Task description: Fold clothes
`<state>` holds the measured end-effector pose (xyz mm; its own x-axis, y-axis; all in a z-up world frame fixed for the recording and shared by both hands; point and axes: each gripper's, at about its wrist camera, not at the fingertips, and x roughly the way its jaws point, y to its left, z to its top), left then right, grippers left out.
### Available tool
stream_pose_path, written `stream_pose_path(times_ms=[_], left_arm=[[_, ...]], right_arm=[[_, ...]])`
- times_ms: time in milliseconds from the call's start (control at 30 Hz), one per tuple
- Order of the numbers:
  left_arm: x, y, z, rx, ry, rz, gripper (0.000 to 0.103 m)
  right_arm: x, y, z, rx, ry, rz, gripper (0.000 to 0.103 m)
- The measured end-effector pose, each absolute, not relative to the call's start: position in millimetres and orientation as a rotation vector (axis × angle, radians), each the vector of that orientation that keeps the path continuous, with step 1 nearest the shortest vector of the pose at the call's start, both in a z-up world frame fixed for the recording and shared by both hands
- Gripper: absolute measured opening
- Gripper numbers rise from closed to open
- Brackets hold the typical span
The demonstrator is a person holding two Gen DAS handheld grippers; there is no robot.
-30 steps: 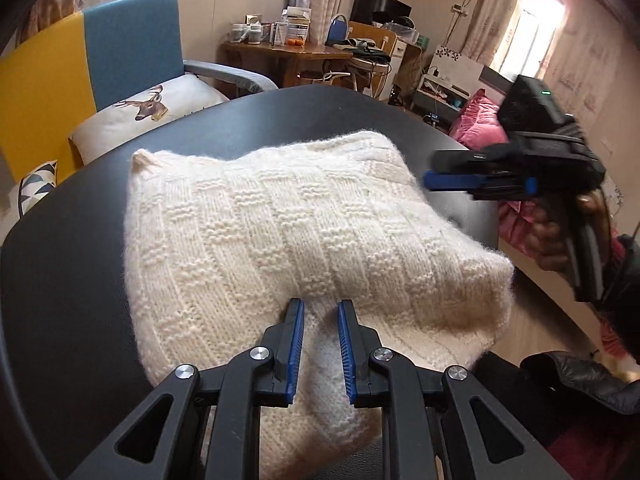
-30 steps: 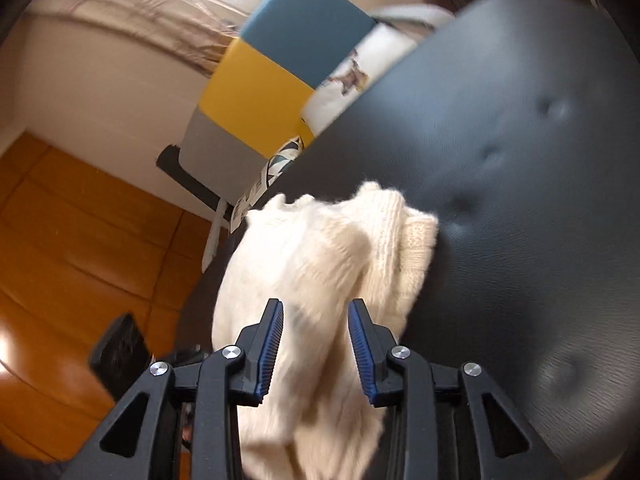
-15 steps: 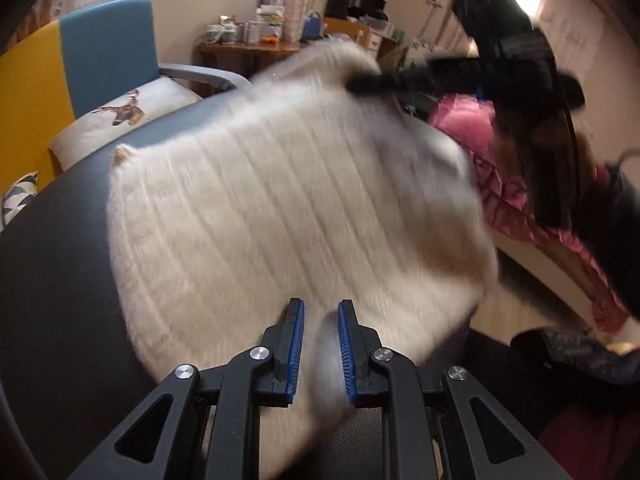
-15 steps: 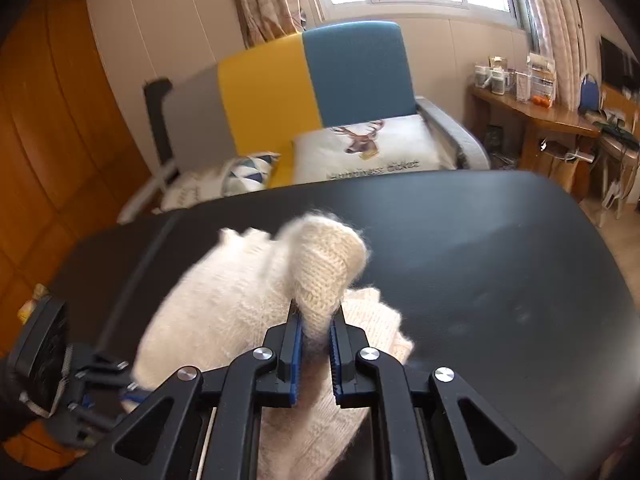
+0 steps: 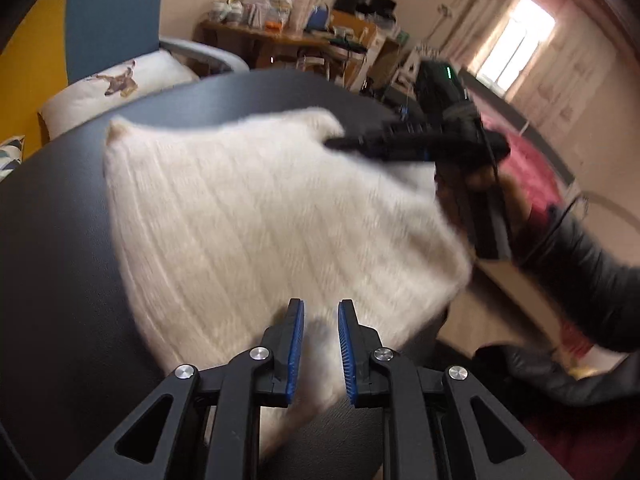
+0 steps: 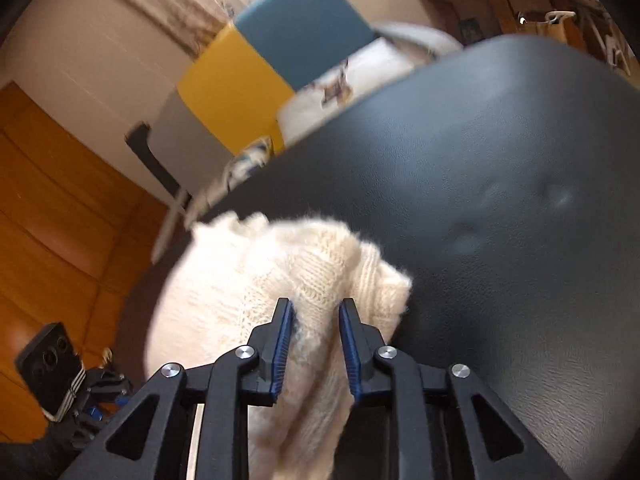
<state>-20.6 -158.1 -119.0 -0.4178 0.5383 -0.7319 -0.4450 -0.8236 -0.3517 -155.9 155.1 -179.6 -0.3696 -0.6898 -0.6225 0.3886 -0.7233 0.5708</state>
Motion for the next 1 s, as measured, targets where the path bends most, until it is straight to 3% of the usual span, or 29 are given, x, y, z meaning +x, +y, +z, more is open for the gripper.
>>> stream_pose_path(times_ms=[100, 267, 467, 533, 767, 1000], left_arm=[[-29, -165, -89, -1.104, -0.194, 2.282, 0.023], [-52, -171, -86, -1.094, -0.171, 2.357, 0.023], [-64, -178, -103, -1.137, -0.198, 2.397, 0.023], [-63, -181, -105, -1.142, -0.225, 2.403, 0.023], [-60, -189, -110, -1.159, -0.317, 2.424, 0.024], [-59, -218, -93, -1.078, -0.455, 2.479, 0.036]], right_arm=[[-132, 168, -154, 1.112, -0.425, -2.11, 0.026], [-70, 134, -128, 0.995, -0.226, -1.968, 0.026], [-47, 90, -172, 1.228, 0.032, -1.998, 0.023], [-53, 92, -192, 1.293, 0.045, -2.027, 0.014], [-61, 99, -203, 1.313, -0.007, -2.018, 0.013], [-68, 118, -138, 1.122, -0.061, -2.078, 0.017]])
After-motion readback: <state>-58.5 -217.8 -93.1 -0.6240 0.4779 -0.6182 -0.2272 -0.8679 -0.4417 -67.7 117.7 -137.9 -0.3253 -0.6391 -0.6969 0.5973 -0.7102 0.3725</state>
